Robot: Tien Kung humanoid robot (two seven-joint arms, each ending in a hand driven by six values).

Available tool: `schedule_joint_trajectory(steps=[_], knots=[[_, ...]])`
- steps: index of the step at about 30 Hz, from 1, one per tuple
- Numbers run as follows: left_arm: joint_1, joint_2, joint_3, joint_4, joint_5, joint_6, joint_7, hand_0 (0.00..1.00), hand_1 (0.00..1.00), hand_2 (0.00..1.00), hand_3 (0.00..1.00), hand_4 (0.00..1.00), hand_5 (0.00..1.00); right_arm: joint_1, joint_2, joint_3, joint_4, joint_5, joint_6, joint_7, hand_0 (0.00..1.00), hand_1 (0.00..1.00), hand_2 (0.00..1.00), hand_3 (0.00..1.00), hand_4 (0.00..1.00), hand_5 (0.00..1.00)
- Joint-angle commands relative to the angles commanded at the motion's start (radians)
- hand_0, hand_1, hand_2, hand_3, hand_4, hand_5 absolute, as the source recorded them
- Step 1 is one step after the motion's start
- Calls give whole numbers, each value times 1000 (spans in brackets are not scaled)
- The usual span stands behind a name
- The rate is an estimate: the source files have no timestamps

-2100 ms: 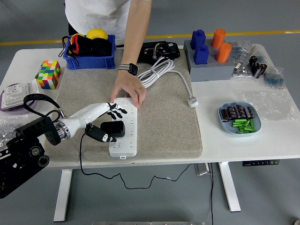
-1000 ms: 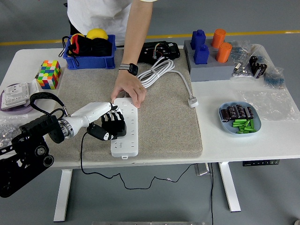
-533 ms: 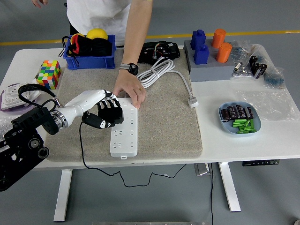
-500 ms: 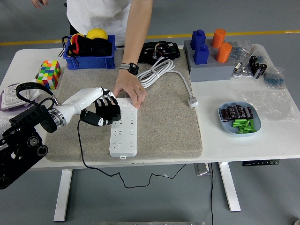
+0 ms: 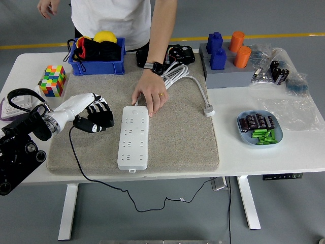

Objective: Pull the plug out,throw it away,press the button

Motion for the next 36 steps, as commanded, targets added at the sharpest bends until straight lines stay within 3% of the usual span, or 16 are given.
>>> schedule_joint_trajectory(steps=[5, 6, 11, 12, 17, 18, 26, 35, 36], knots=[[4, -6, -4, 17, -31, -9, 11, 523, 471, 497, 575, 791, 2, 1, -1, -3, 2, 1, -1, 2, 750, 682, 666, 677, 762, 665], [4, -6, -4, 18, -35, -12, 13, 617, 585, 560, 607, 832, 2, 1, -1, -5, 2, 2, -1, 1, 750, 683, 666, 677, 762, 666], [3, -6, -8, 20, -94, -30, 27, 617, 585, 560, 607, 832, 2, 0, 0, -10, -1, 3, 0, 0, 750, 683, 666, 677, 762, 666], [2, -4, -10, 19, -97, -36, 33, 766, 810, 765, 839, 884, 2, 0, 1, -12, -1, 3, 0, -1, 750, 683, 666, 677, 762, 666], [-4, -1, -7, 15, -130, -47, 42, 766, 810, 765, 839, 884, 2, 3, 0, -16, 1, 5, 1, -1, 750, 683, 666, 677, 762, 666], [-5, -1, -5, 13, -132, -48, 43, 832, 893, 854, 897, 945, 103, 3, -1, -15, 1, 6, 0, 0, 749, 683, 666, 677, 762, 666], [-10, 2, 1, 9, -129, -53, 52, 844, 905, 873, 905, 938, 107, 2, -3, -14, 0, 5, 0, -1, 750, 683, 666, 677, 762, 666], [-23, 19, 17, -138, -156, -28, 0, 833, 875, 860, 901, 951, 127, 5, -3, -20, -1, 8, 1, -1, 750, 683, 666, 677, 762, 665], [-30, 20, 28, -155, -161, -26, -4, 292, 424, 425, 813, 763, 2, 6, -5, -21, -1, 8, 1, -1, 749, 683, 666, 678, 762, 666]])
